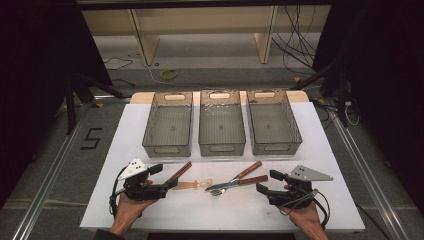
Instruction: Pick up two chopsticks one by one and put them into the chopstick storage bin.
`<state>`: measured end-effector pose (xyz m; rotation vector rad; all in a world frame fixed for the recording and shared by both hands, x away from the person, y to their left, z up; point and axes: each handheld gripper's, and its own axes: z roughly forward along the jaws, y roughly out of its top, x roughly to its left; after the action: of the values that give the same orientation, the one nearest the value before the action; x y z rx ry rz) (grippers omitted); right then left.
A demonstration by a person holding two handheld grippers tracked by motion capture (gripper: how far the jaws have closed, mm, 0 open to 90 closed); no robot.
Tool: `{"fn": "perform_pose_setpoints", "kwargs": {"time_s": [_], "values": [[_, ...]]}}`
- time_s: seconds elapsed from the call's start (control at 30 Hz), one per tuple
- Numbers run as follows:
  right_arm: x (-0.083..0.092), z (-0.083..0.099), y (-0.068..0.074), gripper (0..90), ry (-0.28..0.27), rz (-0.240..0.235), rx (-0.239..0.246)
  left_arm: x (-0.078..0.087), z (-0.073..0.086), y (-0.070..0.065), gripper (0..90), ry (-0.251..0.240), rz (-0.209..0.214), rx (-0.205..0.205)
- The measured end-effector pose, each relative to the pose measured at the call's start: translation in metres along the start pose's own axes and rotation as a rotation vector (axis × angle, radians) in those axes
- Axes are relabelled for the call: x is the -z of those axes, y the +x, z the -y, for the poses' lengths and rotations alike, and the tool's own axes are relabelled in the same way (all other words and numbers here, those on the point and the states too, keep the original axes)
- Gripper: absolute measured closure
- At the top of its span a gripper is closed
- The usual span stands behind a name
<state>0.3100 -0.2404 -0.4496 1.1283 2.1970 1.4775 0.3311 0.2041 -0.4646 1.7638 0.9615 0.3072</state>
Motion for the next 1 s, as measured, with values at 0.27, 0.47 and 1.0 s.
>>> {"fn": "perform_pose_setpoints", "kwargs": {"time_s": [0.27,0.47,1.0], "values": [[0.0,-0.001,0.002,27.7,0.002,-0.005,0.008,-0.004,-0.011,0.003,17.6,0.095,-0.018,-0.027],[0.002,-0.002,0.001,27.7,-0.007,-0.008,0.001,-0.004,-0.022,0.009,18.8,0.163,-0.057,-0.058],[0.002,-0.003,0.002,24.8,-0.011,-0.004,0.018,-0.019,-0.06,0.029,25.3,0.422,-0.056,-0.098]]}}
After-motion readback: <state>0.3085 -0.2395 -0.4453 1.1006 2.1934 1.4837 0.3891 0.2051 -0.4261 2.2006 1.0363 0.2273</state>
